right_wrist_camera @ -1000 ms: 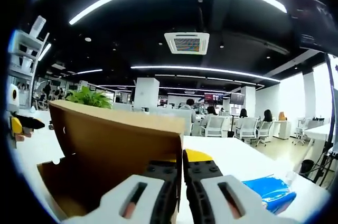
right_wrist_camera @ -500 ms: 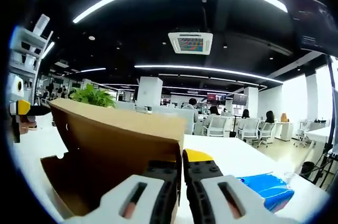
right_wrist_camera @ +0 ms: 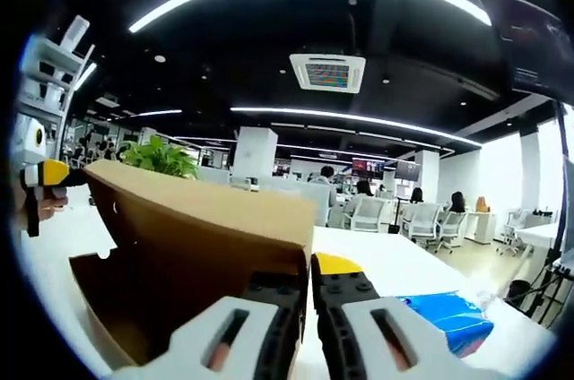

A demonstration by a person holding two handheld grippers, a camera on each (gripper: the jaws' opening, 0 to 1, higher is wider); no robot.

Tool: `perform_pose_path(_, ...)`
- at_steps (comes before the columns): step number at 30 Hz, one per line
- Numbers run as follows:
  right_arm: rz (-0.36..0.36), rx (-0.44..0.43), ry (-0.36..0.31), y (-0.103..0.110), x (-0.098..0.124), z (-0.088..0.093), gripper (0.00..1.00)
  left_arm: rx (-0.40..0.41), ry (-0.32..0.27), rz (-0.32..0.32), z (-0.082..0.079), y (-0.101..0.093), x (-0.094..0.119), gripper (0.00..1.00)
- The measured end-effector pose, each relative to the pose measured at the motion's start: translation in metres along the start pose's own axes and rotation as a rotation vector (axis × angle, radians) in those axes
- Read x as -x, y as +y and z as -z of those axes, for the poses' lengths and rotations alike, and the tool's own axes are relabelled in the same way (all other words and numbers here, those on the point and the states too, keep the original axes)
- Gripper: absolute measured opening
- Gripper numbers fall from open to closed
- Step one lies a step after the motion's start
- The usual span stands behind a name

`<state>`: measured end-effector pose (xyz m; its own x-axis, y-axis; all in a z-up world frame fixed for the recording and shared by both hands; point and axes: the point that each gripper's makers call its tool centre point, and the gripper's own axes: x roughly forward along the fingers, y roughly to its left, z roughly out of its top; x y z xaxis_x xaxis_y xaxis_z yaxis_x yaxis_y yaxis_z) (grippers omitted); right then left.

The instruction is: Operate the shoe box by opening the lid, removing the specified soft item, and placing it in the target area until the item is outside and the box remains undamaged.

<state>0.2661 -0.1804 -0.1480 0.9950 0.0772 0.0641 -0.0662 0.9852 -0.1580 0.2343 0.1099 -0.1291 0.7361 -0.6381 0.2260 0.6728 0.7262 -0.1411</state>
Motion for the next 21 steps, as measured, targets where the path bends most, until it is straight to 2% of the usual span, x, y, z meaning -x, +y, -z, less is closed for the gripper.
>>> perform_pose_path(10,-0.018,0.007,-0.002,0.002,0.005,0.003,0.02,0.012,0.014,0.033,-0.001,-0.012,-0.003,0.57)
perform_pose_path(12,-0.023,-0.003,-0.008,0.001,0.005,0.004,0.02,0.045,0.013,0.056,0.000,-0.018,-0.003,0.57)
perform_pose_path(17,-0.029,0.004,-0.011,0.003,0.006,0.004,0.02,0.025,0.020,0.037,0.002,-0.015,-0.003,0.55)
perform_pose_path(21,-0.060,0.016,-0.017,0.005,0.009,0.005,0.03,0.047,0.025,0.043,0.002,-0.016,-0.001,0.56)
